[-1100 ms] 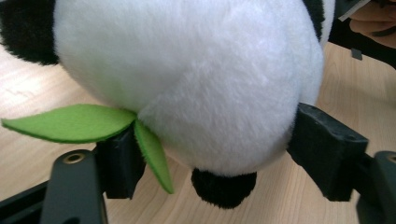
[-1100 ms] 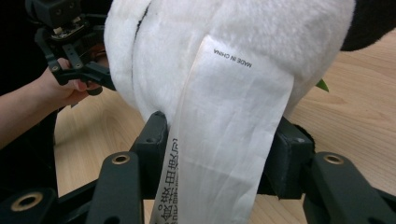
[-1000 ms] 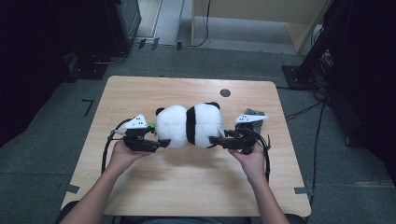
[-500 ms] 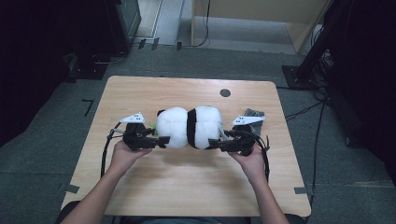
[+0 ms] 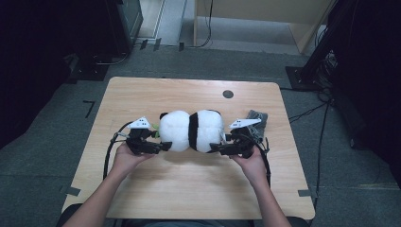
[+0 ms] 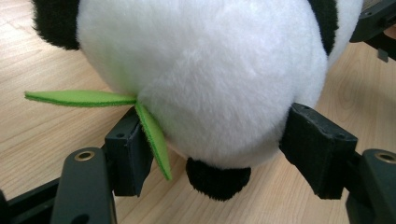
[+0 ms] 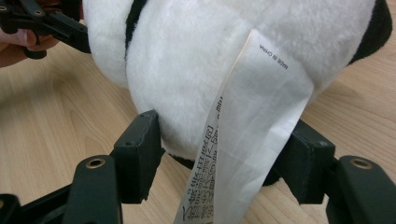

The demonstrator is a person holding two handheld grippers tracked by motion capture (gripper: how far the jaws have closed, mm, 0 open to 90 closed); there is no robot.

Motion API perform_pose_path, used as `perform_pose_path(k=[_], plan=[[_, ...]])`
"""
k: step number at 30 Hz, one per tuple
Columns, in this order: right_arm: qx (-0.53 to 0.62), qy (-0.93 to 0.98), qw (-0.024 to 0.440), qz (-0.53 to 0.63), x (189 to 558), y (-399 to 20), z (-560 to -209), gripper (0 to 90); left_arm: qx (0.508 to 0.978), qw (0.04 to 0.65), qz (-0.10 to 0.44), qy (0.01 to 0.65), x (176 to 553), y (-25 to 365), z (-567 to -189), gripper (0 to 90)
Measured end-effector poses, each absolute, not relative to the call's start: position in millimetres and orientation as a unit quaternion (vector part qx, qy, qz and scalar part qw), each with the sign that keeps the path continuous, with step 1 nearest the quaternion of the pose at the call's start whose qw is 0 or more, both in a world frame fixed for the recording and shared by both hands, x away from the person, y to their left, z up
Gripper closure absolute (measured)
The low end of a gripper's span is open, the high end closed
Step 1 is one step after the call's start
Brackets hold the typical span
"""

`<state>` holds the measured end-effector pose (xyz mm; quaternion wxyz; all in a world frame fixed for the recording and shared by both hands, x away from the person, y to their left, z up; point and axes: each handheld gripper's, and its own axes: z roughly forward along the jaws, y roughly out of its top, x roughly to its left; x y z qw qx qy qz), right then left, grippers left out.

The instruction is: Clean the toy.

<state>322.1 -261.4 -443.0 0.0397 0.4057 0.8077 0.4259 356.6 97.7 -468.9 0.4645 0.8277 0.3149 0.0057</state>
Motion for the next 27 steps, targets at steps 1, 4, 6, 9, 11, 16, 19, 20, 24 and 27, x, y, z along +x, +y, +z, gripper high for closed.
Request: perform_pose_path(k=[1,4,6,9,11,16,19,20,24,27], plan=[[0.407,0.808,0.040,0.425,322,-261,-443,36.3,0.828,0.462,0.001,0.317,357,97,-470,28.2],[0.408,0.808,0.040,0.424,323,-262,-444,36.1,0.836,0.445,-0.002,0.322,357,95,-473,27.6],[0.408,0.810,0.041,0.420,324,-261,-446,35.5,0.841,0.436,0.000,0.321,357,94,-475,27.3],[0.405,0.810,0.042,0.421,325,-260,-447,35.2,0.838,0.441,0.002,0.321,357,96,-478,27.2],[0.404,0.810,0.041,0.423,325,-261,-447,35.1,0.838,0.441,0.002,0.320,357,98,-481,27.2],[0.398,0.809,0.045,0.430,325,-262,-448,34.3,0.840,0.437,0.016,0.321,356,101,-484,26.8],[0.393,0.809,0.059,0.434,324,-265,-448,33.7,0.837,0.442,0.020,0.321,355,102,-485,26.9],[0.391,0.808,0.064,0.436,324,-266,-448,33.6,0.833,0.444,0.021,0.328,354,102,-486,26.7],[0.392,0.804,0.048,0.444,325,-268,-451,33.5,0.826,0.458,0.049,0.325,350,103,-491,26.0],[0.387,0.810,0.053,0.437,324,-268,-452,31.7,0.830,0.454,0.056,0.319,349,103,-490,26.2]])
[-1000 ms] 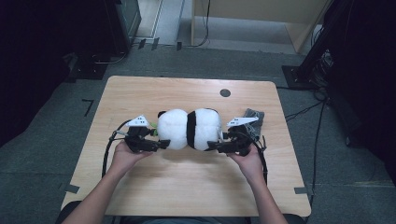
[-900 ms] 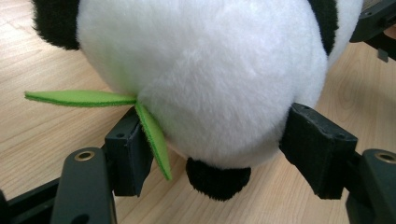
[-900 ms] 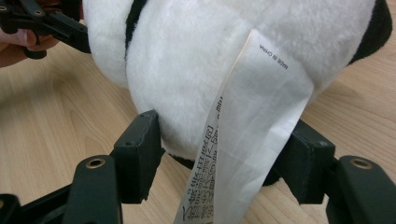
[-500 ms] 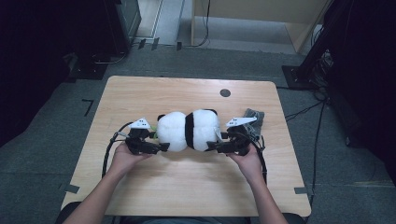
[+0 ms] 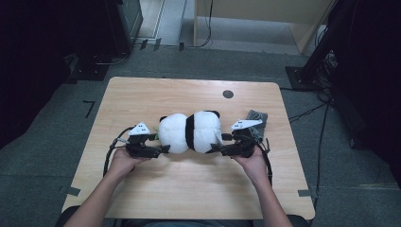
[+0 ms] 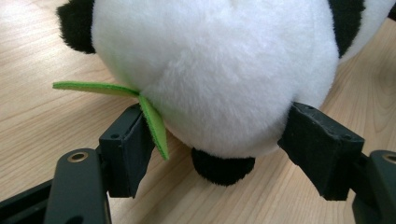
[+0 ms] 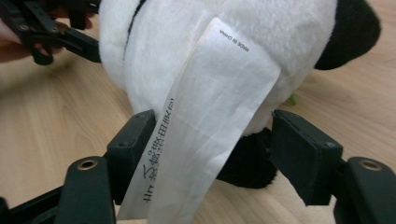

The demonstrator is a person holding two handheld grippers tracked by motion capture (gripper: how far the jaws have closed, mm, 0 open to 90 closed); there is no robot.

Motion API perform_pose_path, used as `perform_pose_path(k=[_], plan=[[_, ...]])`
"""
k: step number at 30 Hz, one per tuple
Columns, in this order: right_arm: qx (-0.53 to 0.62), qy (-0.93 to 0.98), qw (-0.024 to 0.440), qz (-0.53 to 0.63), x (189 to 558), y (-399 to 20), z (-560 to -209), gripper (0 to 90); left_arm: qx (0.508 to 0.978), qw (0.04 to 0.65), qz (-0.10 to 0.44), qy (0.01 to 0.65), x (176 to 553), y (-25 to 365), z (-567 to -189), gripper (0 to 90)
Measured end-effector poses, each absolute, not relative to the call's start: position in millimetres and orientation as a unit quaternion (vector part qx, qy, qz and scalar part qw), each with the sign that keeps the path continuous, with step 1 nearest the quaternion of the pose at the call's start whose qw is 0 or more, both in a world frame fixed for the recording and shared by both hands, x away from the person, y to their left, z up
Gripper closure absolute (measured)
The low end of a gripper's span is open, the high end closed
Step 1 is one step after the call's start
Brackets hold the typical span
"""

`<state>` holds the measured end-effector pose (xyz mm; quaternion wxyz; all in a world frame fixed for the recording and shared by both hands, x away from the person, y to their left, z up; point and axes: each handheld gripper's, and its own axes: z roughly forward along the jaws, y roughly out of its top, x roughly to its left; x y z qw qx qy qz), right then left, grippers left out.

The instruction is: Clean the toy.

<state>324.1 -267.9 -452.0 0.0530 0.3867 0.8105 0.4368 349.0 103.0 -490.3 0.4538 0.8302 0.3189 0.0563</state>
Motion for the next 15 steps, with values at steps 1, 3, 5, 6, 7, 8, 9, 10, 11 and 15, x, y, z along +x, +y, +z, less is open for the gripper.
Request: perform_pose_path(k=[1,3,5,6,7,8,9,10,11,15], plan=[[0.383,0.813,0.059,0.435,324,-268,-452,31.2,0.832,0.452,0.057,0.317,349,103,-490,26.2],[0.381,0.816,0.068,0.430,323,-269,-451,29.7,0.836,0.446,0.057,0.315,349,103,-489,26.1],[0.381,0.814,0.071,0.432,323,-271,-451,29.7,0.836,0.443,0.063,0.317,347,103,-487,26.3],[0.383,0.812,0.072,0.435,324,-273,-451,29.6,0.835,0.446,0.069,0.316,346,105,-485,26.9],[0.386,0.809,0.072,0.437,324,-274,-450,29.6,0.833,0.448,0.071,0.316,346,107,-482,27.7],[0.386,0.808,0.073,0.439,324,-276,-450,29.5,0.830,0.452,0.068,0.320,346,109,-480,28.5],[0.385,0.807,0.075,0.442,324,-277,-449,29.4,0.825,0.458,0.062,0.324,347,112,-479,28.8],[0.387,0.805,0.078,0.443,324,-279,-448,29.3,0.823,0.460,0.058,0.329,347,115,-477,28.1],[0.387,0.804,0.082,0.444,324,-280,-448,29.0,0.822,0.460,0.056,0.331,348,117,-476,28.4],[0.387,0.798,0.094,0.452,325,-285,-447,28.4,0.822,0.456,0.047,0.338,351,117,-470,25.2]])
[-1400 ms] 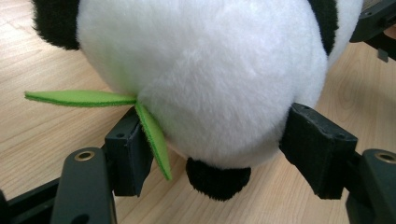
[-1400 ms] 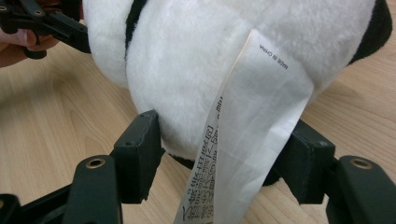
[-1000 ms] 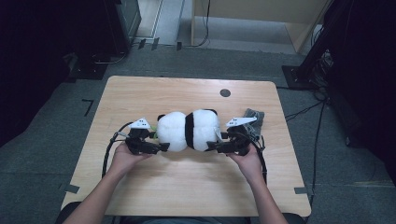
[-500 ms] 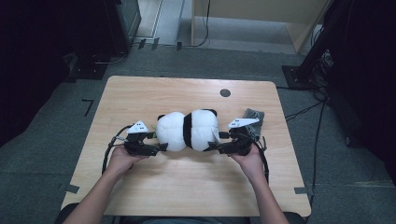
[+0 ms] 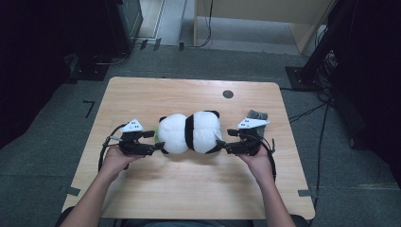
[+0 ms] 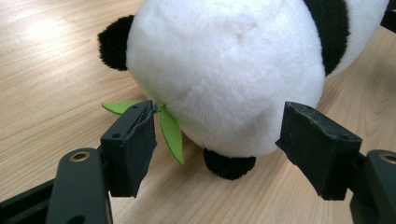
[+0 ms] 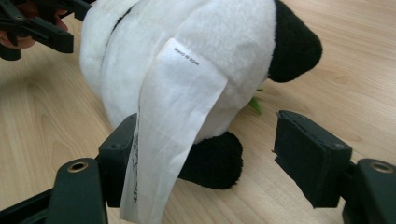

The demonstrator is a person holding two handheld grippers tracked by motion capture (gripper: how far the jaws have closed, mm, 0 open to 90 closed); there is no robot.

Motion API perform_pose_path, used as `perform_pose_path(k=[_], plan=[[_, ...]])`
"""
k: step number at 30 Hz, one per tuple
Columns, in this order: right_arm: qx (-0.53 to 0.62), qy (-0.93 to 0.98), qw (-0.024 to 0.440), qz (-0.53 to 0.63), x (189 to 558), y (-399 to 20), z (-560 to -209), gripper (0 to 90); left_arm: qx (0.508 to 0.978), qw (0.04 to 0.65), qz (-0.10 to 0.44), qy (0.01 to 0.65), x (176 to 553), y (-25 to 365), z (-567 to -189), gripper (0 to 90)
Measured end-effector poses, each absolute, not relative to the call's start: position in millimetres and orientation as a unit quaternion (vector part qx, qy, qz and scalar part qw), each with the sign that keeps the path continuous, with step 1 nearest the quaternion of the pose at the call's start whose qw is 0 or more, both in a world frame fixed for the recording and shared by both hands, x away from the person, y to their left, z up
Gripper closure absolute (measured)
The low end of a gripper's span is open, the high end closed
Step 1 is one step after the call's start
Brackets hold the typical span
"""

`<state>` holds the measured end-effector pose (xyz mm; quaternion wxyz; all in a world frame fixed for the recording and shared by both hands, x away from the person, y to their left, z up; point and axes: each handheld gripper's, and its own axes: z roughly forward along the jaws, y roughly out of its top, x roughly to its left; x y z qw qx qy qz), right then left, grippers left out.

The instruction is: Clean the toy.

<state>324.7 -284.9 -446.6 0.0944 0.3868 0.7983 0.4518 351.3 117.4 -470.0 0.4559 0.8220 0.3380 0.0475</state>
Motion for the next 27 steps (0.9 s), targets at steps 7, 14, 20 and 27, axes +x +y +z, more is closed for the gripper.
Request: perform_pose_path(k=[7,14,20,27], plan=[[0.396,0.786,0.091,0.466,327,-292,-446,28.1,0.823,0.461,0.058,0.327,356,108,-458,22.6],[0.406,0.780,0.121,0.462,328,-305,-440,26.2,0.816,0.469,0.060,0.332,366,106,-452,21.3],[0.426,0.765,0.149,0.458,329,-323,-440,26.3,0.815,0.468,0.067,0.336,373,102,-451,20.2],[0.464,0.746,0.176,0.444,332,-349,-446,26.4,0.816,0.484,0.074,0.306,368,91,-446,21.9]])
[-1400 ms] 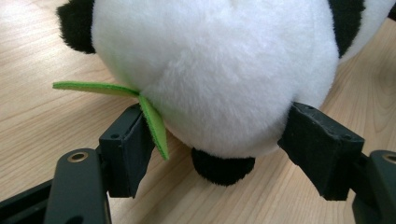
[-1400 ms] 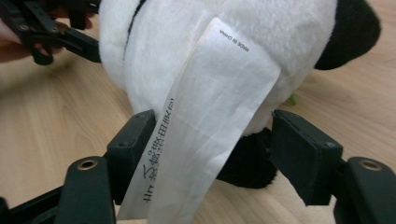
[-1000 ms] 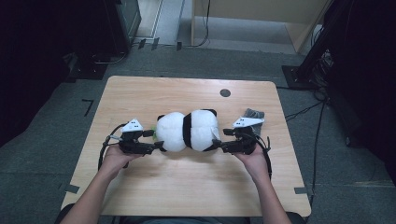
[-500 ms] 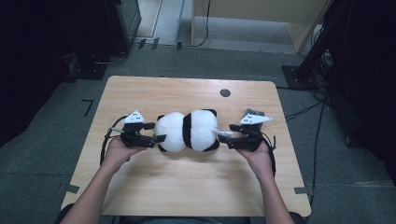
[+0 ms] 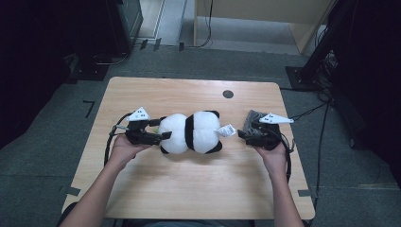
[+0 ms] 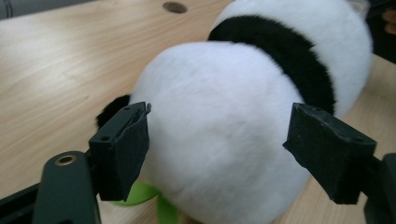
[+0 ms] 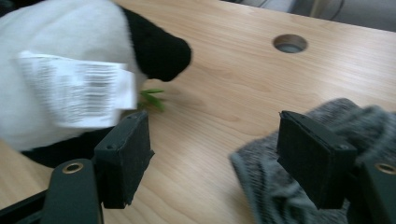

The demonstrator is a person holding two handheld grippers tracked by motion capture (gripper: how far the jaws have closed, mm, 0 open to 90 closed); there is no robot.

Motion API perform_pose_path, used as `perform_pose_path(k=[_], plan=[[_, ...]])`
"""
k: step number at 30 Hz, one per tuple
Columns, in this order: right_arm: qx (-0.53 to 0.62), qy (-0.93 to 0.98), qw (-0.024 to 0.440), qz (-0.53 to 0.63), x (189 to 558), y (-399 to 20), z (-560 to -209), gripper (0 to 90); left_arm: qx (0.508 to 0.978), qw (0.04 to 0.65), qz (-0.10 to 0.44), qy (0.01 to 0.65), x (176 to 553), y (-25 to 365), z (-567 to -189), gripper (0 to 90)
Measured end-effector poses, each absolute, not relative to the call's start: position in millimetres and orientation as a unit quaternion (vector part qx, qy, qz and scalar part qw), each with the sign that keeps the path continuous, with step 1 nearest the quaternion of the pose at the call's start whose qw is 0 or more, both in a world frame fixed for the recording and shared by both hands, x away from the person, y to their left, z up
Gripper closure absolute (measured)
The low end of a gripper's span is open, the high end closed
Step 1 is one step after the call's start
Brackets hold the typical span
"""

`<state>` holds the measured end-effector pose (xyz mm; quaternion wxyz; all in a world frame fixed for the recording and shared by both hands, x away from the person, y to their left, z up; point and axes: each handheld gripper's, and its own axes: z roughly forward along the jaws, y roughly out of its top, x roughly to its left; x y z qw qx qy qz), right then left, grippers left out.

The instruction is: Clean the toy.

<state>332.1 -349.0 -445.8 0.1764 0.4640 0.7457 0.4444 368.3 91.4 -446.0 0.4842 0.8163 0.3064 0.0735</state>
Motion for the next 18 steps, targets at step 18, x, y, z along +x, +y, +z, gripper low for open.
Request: perform_pose_path(k=[18], plan=[[0.533,0.698,0.230,0.419,354,-398,-462,26.2,0.818,0.475,0.082,0.314,376,93,-461,17.7]])
